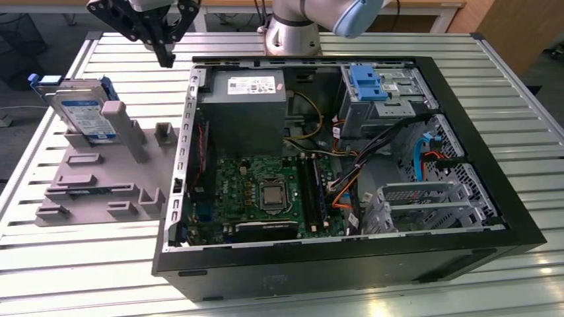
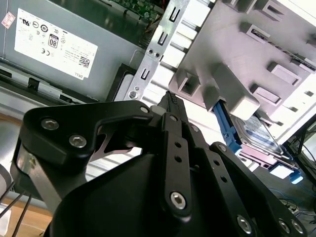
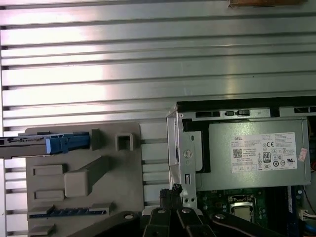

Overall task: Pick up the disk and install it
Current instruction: 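Reach for the disk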

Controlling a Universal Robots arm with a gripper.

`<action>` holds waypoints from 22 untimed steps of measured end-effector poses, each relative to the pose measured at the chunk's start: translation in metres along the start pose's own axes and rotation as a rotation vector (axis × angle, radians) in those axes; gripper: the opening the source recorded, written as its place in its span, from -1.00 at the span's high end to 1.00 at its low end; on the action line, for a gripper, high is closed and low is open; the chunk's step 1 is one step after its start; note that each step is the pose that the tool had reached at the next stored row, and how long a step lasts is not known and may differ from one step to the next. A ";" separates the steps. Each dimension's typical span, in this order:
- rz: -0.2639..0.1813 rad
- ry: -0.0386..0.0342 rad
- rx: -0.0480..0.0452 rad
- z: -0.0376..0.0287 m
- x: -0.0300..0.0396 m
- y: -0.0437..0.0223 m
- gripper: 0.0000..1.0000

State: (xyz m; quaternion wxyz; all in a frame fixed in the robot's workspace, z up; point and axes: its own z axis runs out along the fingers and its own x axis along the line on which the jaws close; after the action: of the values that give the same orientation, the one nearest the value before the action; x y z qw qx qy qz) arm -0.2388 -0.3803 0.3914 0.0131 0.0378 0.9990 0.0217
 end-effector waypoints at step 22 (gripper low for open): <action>0.000 0.0000 0.0000 -0.0002 0.0147 -0.0001 0.79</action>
State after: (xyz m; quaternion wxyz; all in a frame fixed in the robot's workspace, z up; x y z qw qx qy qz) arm -0.2535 -0.3793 0.3912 0.0131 0.0379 0.9990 0.0217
